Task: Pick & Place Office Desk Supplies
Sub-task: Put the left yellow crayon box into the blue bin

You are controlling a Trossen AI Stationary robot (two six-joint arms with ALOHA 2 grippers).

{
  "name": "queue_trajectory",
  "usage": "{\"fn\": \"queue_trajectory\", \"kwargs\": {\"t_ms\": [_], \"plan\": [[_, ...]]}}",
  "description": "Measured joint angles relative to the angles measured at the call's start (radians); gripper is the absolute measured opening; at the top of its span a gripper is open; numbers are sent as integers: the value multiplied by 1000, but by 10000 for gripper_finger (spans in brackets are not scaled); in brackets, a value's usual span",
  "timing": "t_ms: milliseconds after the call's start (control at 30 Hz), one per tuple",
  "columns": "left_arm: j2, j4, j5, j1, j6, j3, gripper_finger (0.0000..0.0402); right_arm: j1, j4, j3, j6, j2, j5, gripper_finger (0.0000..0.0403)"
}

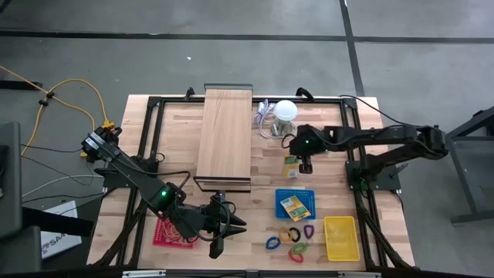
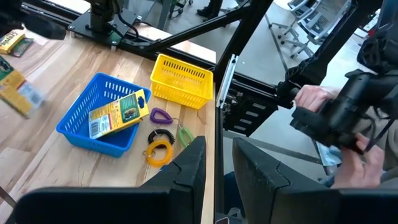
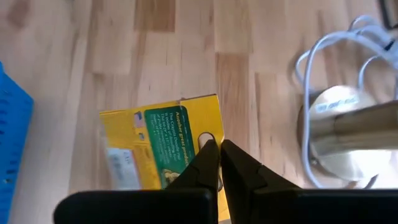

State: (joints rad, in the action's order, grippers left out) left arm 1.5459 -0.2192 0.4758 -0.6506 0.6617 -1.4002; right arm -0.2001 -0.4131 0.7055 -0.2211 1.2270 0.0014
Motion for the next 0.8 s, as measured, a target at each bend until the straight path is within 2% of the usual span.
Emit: {"fn": "queue_trajectory", "kwargs": {"t_ms": [400, 800], "plan": [[0, 0, 0, 0, 0, 0, 77, 125, 28, 0, 17, -165, 101, 4], [0, 0, 0, 0, 0, 0, 77, 316, 66, 0, 46, -291, 161, 4]]}}
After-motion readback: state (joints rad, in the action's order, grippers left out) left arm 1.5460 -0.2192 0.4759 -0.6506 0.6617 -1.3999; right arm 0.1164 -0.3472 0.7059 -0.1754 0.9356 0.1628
